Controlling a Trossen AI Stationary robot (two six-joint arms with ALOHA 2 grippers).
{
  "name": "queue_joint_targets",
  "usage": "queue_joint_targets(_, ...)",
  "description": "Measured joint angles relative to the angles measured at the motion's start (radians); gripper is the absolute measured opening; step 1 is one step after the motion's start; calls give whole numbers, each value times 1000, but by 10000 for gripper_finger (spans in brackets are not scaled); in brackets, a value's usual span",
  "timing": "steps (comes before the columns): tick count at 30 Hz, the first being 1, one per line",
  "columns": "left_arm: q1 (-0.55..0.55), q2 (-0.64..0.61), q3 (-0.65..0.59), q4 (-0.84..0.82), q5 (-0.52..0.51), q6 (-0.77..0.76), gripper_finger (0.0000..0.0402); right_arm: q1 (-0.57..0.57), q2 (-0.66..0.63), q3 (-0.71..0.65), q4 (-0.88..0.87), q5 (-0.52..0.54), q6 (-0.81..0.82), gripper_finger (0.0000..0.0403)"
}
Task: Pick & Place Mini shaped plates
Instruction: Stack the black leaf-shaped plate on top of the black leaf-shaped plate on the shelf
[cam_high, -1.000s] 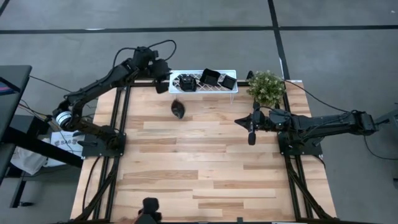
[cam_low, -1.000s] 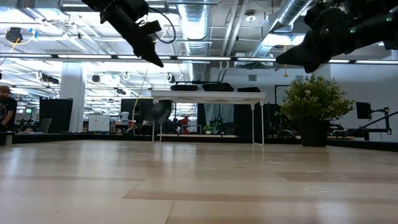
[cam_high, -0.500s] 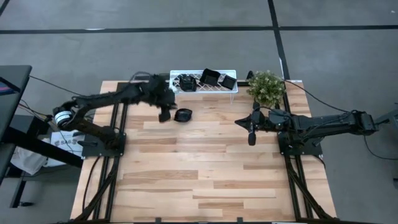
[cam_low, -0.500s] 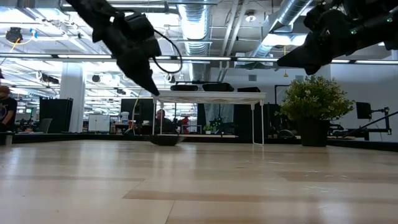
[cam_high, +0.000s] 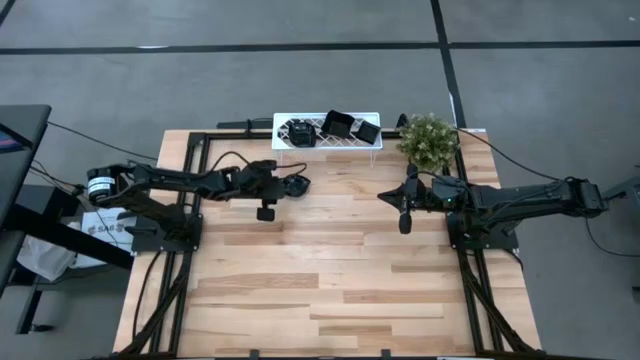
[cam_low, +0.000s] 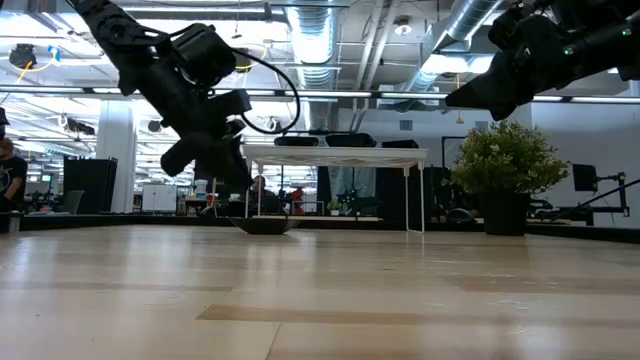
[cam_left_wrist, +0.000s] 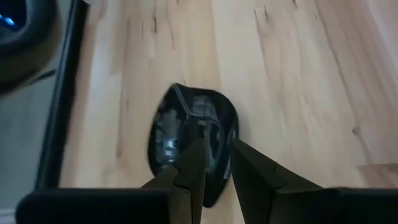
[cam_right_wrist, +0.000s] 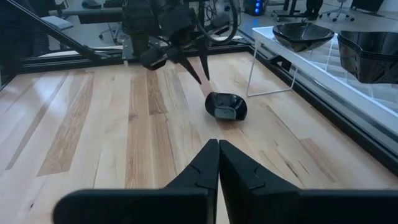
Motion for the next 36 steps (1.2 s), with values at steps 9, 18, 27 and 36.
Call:
queue_joint_targets(9, -3, 10, -21, 18, 27, -89, 76, 0, 0, 0, 0, 0, 0, 6)
queue_joint_targets(18, -3, 125, -26, 110, 39, -89, 83, 0, 0, 0, 1, 0, 0, 6)
queue_joint_targets(27, -1, 170, -27, 123, 39, -89, 112, 0, 0, 0, 0, 0, 0, 6)
queue_joint_targets(36, 18, 190, -27, 130, 19, -91, 109, 0, 0, 0, 0, 0, 0, 6)
